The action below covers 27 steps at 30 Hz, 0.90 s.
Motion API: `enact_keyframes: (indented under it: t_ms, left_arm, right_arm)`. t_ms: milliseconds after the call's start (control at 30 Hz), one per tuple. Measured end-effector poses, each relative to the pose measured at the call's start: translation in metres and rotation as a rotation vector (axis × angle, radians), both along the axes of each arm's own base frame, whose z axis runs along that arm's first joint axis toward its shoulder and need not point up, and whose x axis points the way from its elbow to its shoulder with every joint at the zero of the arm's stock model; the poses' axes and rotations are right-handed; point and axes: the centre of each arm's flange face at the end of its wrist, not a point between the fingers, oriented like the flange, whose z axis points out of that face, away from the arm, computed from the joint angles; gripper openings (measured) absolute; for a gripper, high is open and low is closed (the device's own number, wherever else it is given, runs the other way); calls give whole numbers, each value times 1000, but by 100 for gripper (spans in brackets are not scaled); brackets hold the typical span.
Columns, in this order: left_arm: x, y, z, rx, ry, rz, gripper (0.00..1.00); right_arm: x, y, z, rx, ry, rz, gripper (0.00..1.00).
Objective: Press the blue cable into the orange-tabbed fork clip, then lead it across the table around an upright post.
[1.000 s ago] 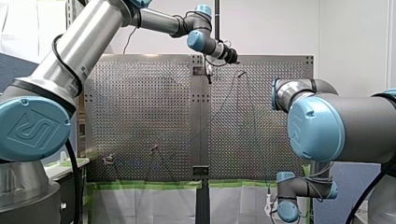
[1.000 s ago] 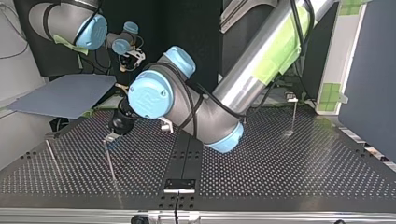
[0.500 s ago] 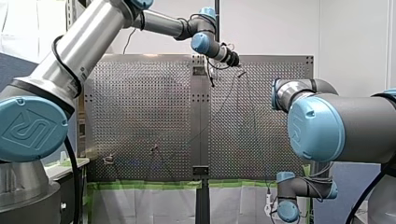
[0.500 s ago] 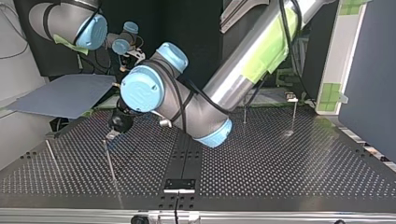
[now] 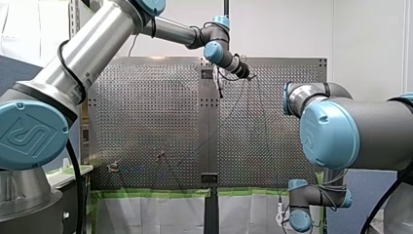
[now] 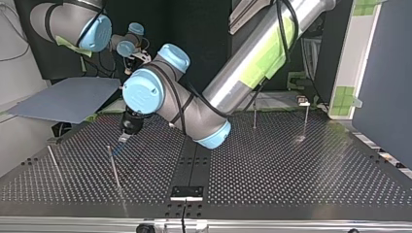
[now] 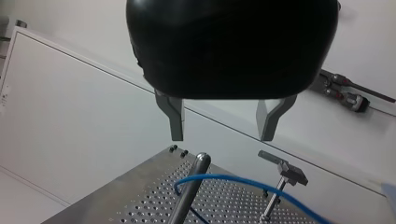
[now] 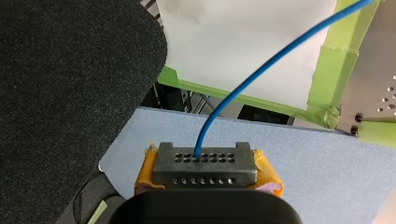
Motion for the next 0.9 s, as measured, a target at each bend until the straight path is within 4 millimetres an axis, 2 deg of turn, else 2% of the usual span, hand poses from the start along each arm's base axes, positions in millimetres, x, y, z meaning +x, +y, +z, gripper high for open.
enact_keyframes:
  t_ms: [633, 733, 900]
  left_arm:
    - [1, 6, 1, 134, -96, 51, 76]
    - [0, 7, 5, 149, -108, 50, 76]
    - [-6, 12, 21, 143, -128, 51, 76]
  right_arm:
    - [0, 0, 0, 0, -2, 3, 0]
    - [0, 0, 0, 0, -2, 4, 0]
    - [1, 0, 0, 0, -1, 5, 0]
